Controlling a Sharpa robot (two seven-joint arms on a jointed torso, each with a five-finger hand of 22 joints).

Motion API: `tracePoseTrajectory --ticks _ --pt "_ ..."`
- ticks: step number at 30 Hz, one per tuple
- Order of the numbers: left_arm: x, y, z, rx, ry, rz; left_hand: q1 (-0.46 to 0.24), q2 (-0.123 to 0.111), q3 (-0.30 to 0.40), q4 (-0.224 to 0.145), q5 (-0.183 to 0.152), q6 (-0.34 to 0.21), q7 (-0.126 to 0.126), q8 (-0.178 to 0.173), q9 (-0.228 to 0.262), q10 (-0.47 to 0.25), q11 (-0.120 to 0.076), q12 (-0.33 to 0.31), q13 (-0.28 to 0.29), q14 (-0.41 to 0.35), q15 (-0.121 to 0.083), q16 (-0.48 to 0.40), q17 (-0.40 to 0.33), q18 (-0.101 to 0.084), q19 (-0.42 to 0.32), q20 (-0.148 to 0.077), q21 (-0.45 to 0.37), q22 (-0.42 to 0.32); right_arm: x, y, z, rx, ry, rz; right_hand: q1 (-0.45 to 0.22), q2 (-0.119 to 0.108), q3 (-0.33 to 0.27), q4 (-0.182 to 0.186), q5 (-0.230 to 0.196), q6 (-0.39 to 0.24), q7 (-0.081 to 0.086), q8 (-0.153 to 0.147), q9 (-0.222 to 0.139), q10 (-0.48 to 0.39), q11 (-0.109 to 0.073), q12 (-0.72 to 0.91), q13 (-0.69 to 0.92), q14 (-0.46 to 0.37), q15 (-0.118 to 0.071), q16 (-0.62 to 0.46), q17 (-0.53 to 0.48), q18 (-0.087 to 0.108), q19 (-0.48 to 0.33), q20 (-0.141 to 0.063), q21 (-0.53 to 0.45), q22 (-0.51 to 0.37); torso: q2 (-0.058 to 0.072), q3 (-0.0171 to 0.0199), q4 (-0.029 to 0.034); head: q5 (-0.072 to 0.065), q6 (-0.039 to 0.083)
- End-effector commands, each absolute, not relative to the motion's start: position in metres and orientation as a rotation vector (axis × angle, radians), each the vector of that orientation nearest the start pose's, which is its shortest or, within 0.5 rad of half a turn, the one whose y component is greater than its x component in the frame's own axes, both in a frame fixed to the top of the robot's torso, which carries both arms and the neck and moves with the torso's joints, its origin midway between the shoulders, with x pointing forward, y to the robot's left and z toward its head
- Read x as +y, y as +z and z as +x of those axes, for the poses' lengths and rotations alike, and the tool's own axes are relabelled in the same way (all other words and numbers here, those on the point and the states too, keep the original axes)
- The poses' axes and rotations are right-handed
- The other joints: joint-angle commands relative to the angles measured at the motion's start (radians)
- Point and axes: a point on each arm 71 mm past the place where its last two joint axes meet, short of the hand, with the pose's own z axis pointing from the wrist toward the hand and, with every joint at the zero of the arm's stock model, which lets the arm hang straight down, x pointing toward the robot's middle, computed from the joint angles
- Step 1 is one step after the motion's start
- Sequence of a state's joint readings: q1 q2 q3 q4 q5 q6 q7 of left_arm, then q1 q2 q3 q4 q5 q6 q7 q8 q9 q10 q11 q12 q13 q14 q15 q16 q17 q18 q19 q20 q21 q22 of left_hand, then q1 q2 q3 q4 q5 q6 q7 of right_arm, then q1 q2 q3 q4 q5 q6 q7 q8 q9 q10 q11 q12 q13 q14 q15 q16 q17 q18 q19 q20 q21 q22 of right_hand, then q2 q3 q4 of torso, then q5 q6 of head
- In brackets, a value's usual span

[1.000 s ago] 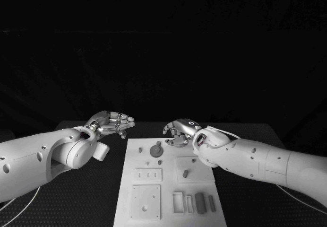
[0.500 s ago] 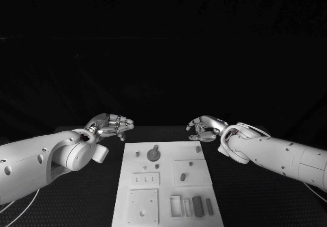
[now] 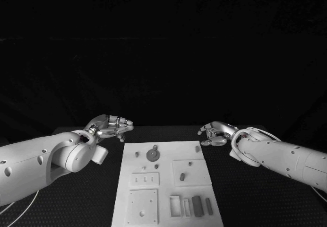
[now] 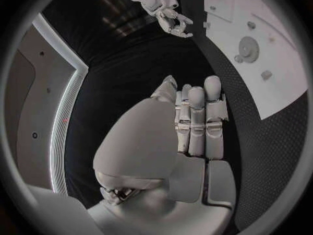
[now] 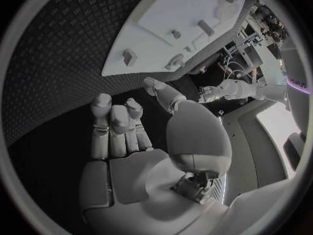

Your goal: Assemble the parts on the task board

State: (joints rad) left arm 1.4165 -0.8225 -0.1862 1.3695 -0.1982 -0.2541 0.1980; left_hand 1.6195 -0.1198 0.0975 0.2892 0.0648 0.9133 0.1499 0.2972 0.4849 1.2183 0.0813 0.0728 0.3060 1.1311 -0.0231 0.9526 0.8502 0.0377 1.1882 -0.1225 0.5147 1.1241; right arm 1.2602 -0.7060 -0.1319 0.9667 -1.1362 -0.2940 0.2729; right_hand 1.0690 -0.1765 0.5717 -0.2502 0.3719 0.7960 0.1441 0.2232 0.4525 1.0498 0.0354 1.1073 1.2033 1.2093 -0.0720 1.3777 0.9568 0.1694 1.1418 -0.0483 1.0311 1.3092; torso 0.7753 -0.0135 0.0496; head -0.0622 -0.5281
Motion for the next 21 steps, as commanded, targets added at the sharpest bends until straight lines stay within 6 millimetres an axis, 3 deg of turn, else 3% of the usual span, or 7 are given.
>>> tracePoseTrajectory --ticks 1,5,8,21 --pt "0.243 -0.138 0.533 1.59 -1.293 -0.859 -0.009 -0.001 0.005 0.0 -0.005 -0.003 0.006 -0.006 0.001 -0.01 0.003 -0.007 -0.001 -0.003 -0.004 0.005 -0.002 0.072 0.002 -0.003 -0.007 0.002 -0.298 -0.213 0.564 1.7 0.652 0.004 0.002 -0.01 0.001 -0.006 0.003 -0.018 0.002 -0.007 -0.002 -0.016 -0.001 -0.005 -0.001 -0.017 0.0 -0.006 0.0 0.092 -0.014 0.004 -0.009 0.016 0.001 -0.0006 0.0032 -0.001 -0.001" --pt "0.243 -0.139 0.533 1.591 -1.293 -0.861 -0.009 -0.001 0.005 0.0 -0.005 -0.005 0.007 -0.007 0.001 -0.012 0.004 -0.007 -0.001 -0.003 -0.003 0.005 -0.002 0.072 0.002 -0.003 -0.007 0.002 -0.303 -0.223 0.564 1.718 0.634 0.014 0.004 -0.012 0.001 -0.007 0.003 -0.028 -0.001 -0.008 -0.002 -0.024 -0.004 -0.004 -0.001 -0.024 -0.003 -0.006 0.001 0.092 -0.02 0.008 -0.011 0.017 0.001 -0.0029 0.0041 -0.003 -0.006" --pt "0.243 -0.139 0.533 1.591 -1.293 -0.861 -0.009 -0.001 0.005 0.0 -0.005 -0.005 0.007 -0.008 0.001 -0.013 0.005 -0.008 -0.001 -0.003 -0.003 0.006 -0.003 0.072 0.002 -0.003 -0.008 0.002 -0.306 -0.229 0.565 1.729 0.623 0.02 0.004 -0.011 0.0 -0.006 0.003 -0.031 -0.002 -0.008 -0.002 -0.025 -0.005 -0.004 -0.001 -0.025 -0.003 -0.006 0.001 0.092 -0.021 0.009 -0.012 0.017 0.0 -0.0046 0.0049 -0.003 -0.003" --pt "0.243 -0.14 0.532 1.595 -1.295 -0.861 -0.009 -0.001 0.005 0.0 -0.005 -0.005 0.007 -0.008 0.001 -0.015 0.005 -0.008 -0.001 -0.003 -0.002 0.006 -0.003 0.072 0.002 -0.003 -0.008 0.003 -0.298 -0.24 0.562 1.748 0.618 -0.009 0.005 -0.004 -0.002 -0.006 0.003 -0.03 -0.006 0.0 0.001 -0.029 -0.008 0.001 -0.001 -0.028 -0.006 -0.002 0.003 0.092 -0.023 0.012 -0.01 0.018 -0.001 -0.0072 0.003 -0.006 -0.013"
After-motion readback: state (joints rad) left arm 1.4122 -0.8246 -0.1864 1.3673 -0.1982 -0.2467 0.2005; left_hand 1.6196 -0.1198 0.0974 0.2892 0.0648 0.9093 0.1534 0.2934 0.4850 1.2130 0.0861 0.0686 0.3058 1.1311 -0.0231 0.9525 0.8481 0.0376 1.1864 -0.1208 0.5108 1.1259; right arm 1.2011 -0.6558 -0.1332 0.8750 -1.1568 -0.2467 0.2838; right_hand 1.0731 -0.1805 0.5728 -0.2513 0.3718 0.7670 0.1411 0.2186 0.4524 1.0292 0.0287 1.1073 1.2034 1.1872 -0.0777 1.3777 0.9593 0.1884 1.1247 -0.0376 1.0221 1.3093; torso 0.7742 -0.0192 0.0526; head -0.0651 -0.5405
